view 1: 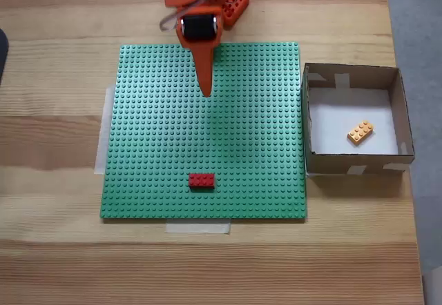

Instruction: Pick the yellow lego block and put it in the box.

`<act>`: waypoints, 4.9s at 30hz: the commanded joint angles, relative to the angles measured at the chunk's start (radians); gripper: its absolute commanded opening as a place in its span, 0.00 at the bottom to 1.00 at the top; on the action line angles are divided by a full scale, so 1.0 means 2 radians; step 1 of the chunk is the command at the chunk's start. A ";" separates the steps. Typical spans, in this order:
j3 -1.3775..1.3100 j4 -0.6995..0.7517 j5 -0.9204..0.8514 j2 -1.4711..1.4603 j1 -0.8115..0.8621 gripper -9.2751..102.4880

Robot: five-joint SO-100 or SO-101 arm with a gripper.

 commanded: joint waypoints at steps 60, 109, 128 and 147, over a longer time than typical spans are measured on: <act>0.199 -0.015 -0.027 0.151 0.054 0.07; 0.194 0.051 -0.032 0.190 0.058 0.07; 0.194 0.051 -0.032 0.190 0.058 0.07; 0.194 0.051 -0.032 0.190 0.058 0.07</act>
